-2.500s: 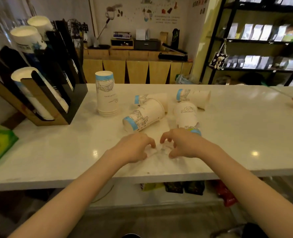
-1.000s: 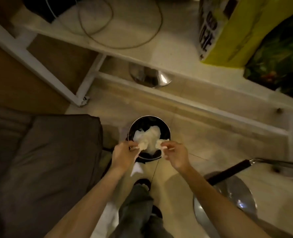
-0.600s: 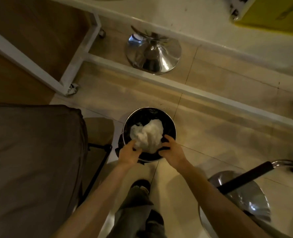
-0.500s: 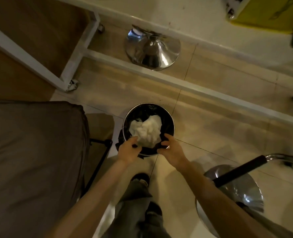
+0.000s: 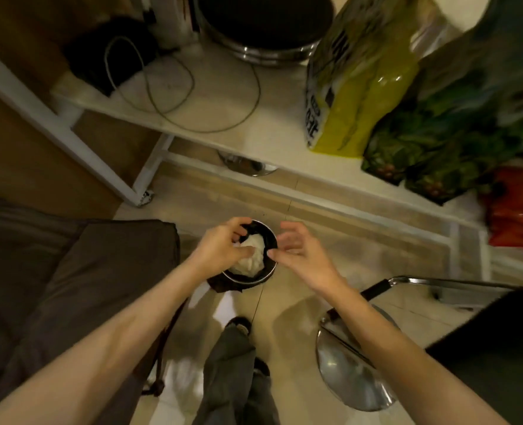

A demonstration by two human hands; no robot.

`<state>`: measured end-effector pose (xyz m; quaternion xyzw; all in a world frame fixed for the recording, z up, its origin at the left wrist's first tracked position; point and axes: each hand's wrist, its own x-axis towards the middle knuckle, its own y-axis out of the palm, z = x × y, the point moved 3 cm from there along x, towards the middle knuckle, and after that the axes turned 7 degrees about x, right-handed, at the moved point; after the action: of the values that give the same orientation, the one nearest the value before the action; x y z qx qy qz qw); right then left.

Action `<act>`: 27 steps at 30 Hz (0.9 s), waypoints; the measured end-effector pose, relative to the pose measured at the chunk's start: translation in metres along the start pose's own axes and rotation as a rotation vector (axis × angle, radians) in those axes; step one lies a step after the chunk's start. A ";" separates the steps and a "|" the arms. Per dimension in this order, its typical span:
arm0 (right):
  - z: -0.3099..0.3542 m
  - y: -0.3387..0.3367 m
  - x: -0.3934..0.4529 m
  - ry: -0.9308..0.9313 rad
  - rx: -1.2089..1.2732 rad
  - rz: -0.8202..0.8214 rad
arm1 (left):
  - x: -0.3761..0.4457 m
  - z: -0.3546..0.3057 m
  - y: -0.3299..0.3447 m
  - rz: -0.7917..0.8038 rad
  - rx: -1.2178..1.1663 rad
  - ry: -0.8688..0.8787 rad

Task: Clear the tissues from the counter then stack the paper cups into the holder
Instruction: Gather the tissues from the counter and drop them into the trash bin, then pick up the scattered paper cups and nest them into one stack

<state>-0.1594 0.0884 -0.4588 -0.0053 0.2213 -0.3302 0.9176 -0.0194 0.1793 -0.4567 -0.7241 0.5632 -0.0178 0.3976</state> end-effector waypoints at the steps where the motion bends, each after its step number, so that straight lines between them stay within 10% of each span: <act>1: 0.022 -0.006 -0.012 -0.038 -0.005 -0.007 | -0.012 -0.019 -0.012 -0.040 0.017 0.036; 16: 0.293 -0.075 -0.135 -0.666 -0.108 -0.211 | -0.128 -0.248 -0.174 -0.574 0.217 0.592; 27: 0.388 -0.154 -0.133 -0.802 -0.114 -0.491 | -0.086 -0.357 -0.239 -0.657 0.223 0.761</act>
<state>-0.1842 -0.0040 -0.0309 -0.2347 -0.1406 -0.4966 0.8237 -0.0285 0.0635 -0.0340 -0.7582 0.4053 -0.4643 0.2127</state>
